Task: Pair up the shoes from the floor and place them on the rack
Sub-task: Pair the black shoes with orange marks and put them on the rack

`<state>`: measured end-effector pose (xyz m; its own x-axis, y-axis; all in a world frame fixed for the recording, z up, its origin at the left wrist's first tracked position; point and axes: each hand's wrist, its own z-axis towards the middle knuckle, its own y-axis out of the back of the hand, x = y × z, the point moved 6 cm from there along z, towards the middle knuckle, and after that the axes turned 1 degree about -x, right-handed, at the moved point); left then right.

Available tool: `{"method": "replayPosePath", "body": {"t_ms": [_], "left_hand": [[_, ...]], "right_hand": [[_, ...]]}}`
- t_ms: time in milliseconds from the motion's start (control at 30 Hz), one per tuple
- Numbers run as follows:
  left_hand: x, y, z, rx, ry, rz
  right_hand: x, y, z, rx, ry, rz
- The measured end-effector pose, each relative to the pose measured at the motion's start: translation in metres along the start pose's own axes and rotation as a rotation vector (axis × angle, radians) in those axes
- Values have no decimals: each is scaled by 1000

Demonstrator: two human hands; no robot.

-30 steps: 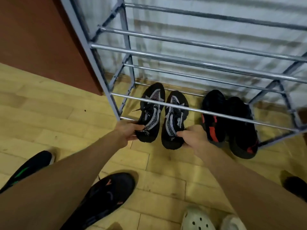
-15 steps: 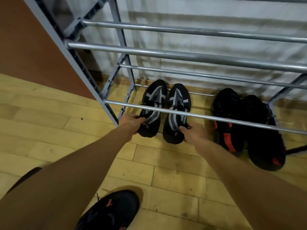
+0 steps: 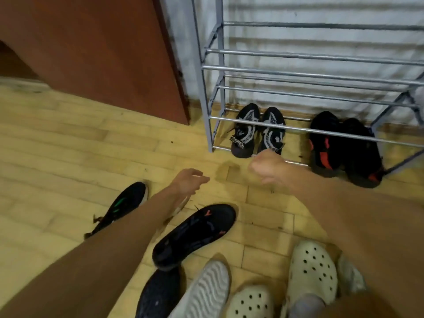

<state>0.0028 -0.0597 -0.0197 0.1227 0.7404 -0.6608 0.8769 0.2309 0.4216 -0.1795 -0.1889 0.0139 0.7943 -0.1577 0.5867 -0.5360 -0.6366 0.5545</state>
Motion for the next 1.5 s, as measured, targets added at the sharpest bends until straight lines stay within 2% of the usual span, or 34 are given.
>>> {"method": "replayPosePath", "body": {"t_ms": [133, 300, 433, 600, 800, 967, 1100, 1267, 1333, 1500], "left_hand": [[63, 34, -58, 10, 3, 156], [134, 53, -102, 15, 38, 201], [169, 46, -115, 17, 44, 279], [203, 43, -103, 69, 117, 451], [202, 23, -74, 99, 45, 519], [198, 14, -43, 41, 61, 533], [191, 8, -30, 57, 78, 541], [179, 10, -31, 59, 133, 689], [177, 9, -35, 88, 185, 634], [168, 9, -69, 125, 325, 250]], "right_hand": [[14, -51, -59, 100, 5, 46], [0, -111, -118, 212, -61, 171], [-19, -135, -137, 220, -56, 210], [-54, -142, -141, 150, -78, 40], [-55, -142, -135, 177, 29, -104], [-55, -138, -121, 194, 53, -144], [-55, -140, -108, 241, 77, -170], [-54, -141, -105, 307, 99, -234], [-50, -140, -108, 320, 101, -229], [-41, -131, -126, 321, 105, -290]]}}
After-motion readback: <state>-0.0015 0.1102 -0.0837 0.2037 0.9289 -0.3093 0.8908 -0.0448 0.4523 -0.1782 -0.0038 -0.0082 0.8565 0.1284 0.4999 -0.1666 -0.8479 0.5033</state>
